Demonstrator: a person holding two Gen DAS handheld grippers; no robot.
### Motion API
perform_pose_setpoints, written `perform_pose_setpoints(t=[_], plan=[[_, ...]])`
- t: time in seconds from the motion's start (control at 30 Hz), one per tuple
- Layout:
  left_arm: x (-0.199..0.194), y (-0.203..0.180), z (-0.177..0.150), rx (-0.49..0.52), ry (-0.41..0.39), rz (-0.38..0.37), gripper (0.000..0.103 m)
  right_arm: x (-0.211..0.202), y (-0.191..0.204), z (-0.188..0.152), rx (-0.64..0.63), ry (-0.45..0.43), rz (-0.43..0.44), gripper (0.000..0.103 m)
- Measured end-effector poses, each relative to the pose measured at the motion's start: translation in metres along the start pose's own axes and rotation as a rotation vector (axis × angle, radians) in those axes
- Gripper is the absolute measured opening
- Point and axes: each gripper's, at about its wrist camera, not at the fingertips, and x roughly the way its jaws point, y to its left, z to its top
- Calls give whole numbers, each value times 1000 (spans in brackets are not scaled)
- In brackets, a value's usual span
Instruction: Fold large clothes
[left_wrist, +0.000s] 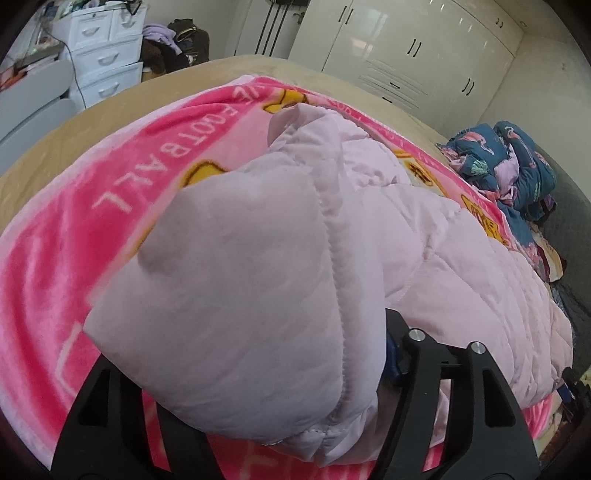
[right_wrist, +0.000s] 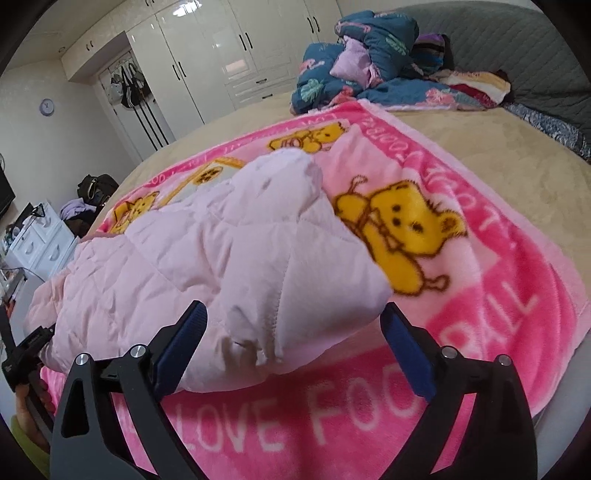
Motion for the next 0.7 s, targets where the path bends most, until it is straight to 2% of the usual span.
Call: perform_pose_setpoints(t=[0.2, 0.33, 0.5, 0.7], plan=[[-15, 5, -1, -3, 2, 15, 81, -28, 1, -4, -19, -47, -5, 95], [-39, 15, -3, -5, -34, 24, 92, -44, 2, -8, -32, -76, -7, 99], [-81, 17, -3, 16, -110, 26, 94, -64, 11, -14, -60, -110, 8, 99], [-127, -2, -12, 86, -175, 7, 94, -96, 31, -24, -120, -167, 29, 99]])
